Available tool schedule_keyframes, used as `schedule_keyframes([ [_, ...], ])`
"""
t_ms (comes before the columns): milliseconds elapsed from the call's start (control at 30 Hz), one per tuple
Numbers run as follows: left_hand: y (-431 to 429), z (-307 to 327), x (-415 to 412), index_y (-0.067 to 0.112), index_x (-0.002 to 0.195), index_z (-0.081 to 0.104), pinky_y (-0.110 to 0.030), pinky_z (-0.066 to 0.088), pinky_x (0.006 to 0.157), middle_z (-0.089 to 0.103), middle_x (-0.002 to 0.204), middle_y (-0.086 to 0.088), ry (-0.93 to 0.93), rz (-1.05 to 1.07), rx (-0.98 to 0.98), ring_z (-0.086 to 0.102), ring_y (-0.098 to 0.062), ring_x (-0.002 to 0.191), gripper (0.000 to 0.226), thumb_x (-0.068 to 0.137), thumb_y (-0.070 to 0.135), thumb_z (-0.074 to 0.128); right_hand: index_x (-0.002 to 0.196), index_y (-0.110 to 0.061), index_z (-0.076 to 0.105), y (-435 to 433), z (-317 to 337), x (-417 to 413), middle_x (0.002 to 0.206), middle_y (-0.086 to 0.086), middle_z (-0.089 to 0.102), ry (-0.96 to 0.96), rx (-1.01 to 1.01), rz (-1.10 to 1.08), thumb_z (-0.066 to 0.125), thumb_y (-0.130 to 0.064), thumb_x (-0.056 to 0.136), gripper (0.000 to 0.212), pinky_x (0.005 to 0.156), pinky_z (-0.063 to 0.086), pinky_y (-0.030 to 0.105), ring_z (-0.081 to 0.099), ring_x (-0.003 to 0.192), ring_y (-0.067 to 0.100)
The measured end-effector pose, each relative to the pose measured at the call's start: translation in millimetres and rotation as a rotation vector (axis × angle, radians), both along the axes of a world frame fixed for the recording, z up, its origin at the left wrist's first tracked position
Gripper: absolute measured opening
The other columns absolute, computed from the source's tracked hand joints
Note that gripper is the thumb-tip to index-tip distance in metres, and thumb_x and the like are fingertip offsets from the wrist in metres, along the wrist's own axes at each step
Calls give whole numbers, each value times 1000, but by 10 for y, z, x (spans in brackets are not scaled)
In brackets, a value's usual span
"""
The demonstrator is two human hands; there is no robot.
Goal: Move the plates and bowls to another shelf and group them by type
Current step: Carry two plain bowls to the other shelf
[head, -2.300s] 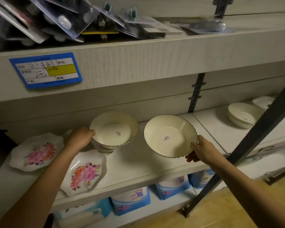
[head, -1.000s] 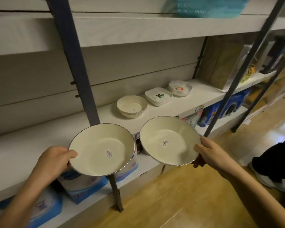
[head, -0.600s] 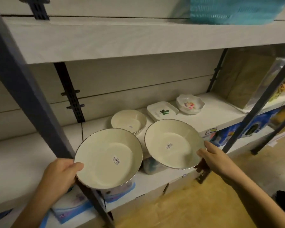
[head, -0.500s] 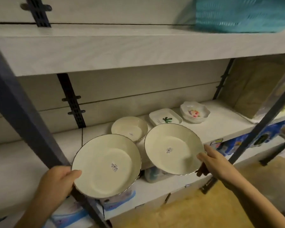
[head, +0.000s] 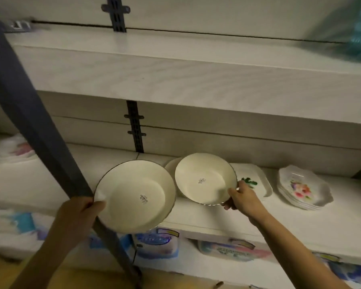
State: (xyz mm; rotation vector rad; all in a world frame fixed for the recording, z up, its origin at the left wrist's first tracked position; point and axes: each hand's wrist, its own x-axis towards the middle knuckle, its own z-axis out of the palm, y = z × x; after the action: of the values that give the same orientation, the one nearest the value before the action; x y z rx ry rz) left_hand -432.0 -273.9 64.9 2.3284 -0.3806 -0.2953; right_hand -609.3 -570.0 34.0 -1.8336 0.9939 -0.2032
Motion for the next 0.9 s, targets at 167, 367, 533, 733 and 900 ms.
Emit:
schedule_keyframes([
  [167, 19, -3, -106, 17, 50, 48, -36, 40, 63, 47, 52, -2, -49, 109, 29, 47, -27, 63, 37, 87, 17, 56, 101, 4, 44, -126, -285, 494, 60, 8, 64, 36, -51, 25, 41, -7, 87, 17, 60, 47, 31, 60, 54, 21],
  [367, 52, 12, -208, 8, 51, 46, -32, 36, 59, 46, 52, -9, -52, 173, -3, 44, -21, 54, 38, 88, 11, 54, 106, 6, 51, -197, -627, 846, 88, 20, 70, 97, -62, -46, 45, -16, 88, 29, 77, 56, 40, 68, 85, 35],
  [533, 69, -15, -216, 8, 48, 43, -32, 34, 61, 44, 49, -8, -52, 205, -34, 41, -19, 52, 41, 88, 8, 53, 110, 7, 58, -245, -697, 891, 106, 23, 67, 247, -178, -66, 52, -28, 90, 40, 76, 46, 34, 63, 101, 37],
  [733, -80, -45, -231, 11, 50, 43, -31, 34, 65, 44, 51, -6, -75, 199, -50, 44, -21, 57, 40, 88, 9, 54, 121, 8, 45, -210, -604, 756, 115, 23, 63, 258, -186, -9, 53, -40, 91, 58, 84, 47, 38, 60, 107, 39],
  [900, -414, -172, -70, 12, 50, 48, -30, 38, 57, 46, 50, -3, -5, 66, -60, 44, -19, 52, 38, 87, 15, 54, 112, -6, 53, -168, -277, 359, 101, 15, 70, 315, -287, 331, 46, -32, 95, 31, 64, 49, 24, 65, 67, 20],
])
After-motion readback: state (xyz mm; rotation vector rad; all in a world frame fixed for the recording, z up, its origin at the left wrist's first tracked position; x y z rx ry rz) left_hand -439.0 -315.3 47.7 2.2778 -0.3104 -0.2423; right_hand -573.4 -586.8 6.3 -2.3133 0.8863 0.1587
